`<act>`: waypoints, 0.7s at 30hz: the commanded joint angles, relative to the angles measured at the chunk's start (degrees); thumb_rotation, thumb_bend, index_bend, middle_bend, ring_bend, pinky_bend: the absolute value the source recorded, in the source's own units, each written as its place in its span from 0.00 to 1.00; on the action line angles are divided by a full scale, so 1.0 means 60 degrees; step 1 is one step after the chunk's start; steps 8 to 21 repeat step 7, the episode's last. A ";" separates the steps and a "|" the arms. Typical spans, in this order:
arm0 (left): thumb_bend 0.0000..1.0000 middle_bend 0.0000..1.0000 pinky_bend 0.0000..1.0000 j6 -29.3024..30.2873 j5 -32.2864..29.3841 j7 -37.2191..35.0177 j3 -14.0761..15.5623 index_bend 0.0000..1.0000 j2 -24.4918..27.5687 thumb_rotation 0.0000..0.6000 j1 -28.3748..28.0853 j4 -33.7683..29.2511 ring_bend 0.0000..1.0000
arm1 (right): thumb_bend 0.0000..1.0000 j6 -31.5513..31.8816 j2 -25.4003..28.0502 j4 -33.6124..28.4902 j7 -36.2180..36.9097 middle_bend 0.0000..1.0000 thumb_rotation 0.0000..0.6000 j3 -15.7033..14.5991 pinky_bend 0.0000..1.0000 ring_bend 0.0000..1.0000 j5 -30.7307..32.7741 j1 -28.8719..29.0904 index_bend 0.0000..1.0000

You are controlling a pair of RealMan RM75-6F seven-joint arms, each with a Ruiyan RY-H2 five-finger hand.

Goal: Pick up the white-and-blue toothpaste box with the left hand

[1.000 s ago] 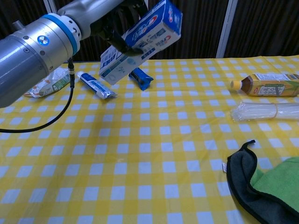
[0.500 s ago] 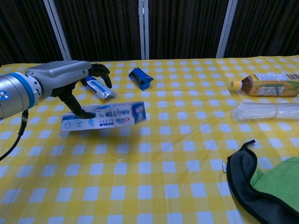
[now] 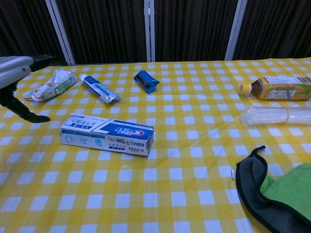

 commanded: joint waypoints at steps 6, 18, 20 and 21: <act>0.17 0.00 0.00 0.2876 0.1937 -0.0297 0.1498 0.00 0.0618 1.00 0.2393 0.0540 0.00 | 0.11 -0.0049 -0.0343 0.0148 -0.0554 0.00 1.00 -0.0082 0.00 0.00 -0.0143 0.0101 0.00; 0.17 0.00 0.00 0.3043 0.2054 -0.0292 0.1555 0.00 0.0623 1.00 0.2542 0.0635 0.00 | 0.11 -0.0052 -0.0386 0.0176 -0.0633 0.00 1.00 -0.0089 0.00 0.00 -0.0155 0.0110 0.00; 0.17 0.00 0.00 0.3043 0.2054 -0.0292 0.1555 0.00 0.0623 1.00 0.2542 0.0635 0.00 | 0.11 -0.0052 -0.0386 0.0176 -0.0633 0.00 1.00 -0.0089 0.00 0.00 -0.0155 0.0110 0.00; 0.17 0.00 0.00 0.3043 0.2054 -0.0292 0.1555 0.00 0.0623 1.00 0.2542 0.0635 0.00 | 0.11 -0.0052 -0.0386 0.0176 -0.0633 0.00 1.00 -0.0089 0.00 0.00 -0.0155 0.0110 0.00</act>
